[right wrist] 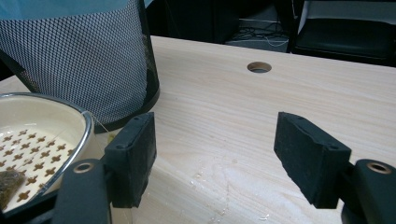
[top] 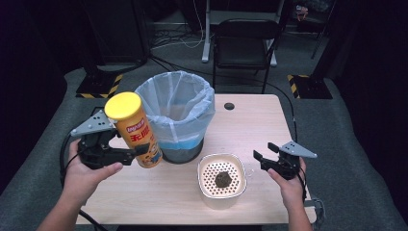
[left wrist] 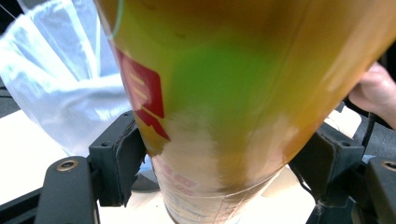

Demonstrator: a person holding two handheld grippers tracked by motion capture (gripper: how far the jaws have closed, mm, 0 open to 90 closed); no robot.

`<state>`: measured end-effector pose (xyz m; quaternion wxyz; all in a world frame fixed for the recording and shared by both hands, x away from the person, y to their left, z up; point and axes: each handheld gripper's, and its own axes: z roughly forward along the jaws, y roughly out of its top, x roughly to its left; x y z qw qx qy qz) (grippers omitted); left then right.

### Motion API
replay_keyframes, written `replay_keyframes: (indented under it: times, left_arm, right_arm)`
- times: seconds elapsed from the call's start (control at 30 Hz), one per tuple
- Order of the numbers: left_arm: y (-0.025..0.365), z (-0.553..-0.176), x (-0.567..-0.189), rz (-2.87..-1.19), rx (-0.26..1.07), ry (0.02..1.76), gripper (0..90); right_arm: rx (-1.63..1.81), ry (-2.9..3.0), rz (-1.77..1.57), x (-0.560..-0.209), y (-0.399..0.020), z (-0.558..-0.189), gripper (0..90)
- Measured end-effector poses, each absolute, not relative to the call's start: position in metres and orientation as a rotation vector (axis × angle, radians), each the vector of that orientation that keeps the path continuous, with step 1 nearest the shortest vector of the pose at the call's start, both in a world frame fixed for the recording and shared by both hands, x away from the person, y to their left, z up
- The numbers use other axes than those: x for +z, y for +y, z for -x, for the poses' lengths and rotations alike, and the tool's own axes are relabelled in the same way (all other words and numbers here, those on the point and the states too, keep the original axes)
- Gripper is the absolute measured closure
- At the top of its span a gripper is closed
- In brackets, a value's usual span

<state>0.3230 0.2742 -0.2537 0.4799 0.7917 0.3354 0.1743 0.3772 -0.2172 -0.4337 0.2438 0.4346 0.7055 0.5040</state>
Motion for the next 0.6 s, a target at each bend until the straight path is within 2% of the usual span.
replay_keyframes:
  times: [0.23, 0.6]
  left_arm:
    - [0.271, -0.327, -0.226, -1.940, 0.464, 0.815, 24.2]
    - [0.258, -0.352, -0.202, -1.936, 0.438, 0.830, 24.2]
  right_arm:
    - [1.365, 1.935, -1.208, -0.438, -0.216, -0.379, 29.3]
    - [1.367, 1.937, -1.209, -0.440, -0.214, -0.381, 29.3]
